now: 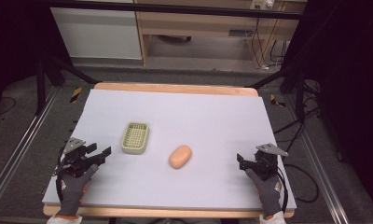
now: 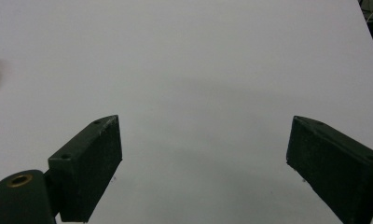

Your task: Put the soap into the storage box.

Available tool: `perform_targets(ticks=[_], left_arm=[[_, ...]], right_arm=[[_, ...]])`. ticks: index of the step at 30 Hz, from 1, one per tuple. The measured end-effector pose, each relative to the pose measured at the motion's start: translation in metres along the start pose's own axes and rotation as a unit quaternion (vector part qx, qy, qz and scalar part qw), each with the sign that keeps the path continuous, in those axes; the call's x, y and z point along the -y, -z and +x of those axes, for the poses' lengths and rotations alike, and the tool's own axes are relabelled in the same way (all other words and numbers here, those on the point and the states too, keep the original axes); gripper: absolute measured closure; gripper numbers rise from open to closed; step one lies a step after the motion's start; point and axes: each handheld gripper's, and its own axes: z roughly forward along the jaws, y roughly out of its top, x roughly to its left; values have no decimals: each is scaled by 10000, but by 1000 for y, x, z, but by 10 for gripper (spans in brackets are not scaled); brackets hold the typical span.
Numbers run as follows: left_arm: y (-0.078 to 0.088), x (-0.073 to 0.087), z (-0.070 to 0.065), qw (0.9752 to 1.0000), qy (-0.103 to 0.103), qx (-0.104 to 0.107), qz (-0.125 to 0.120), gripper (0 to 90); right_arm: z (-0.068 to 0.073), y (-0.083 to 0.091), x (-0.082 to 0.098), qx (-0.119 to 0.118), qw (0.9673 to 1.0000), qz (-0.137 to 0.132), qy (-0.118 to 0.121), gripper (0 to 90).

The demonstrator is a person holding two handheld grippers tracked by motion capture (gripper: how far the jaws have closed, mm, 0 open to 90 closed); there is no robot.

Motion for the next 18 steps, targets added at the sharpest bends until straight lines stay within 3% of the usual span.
perform_targets(ticks=[18], left_arm=[[3, -8, -32, 9982, -435, 405, 78, 309]], right_arm=[[1, -2, 1, 42, 9999, 160, 25, 101]])
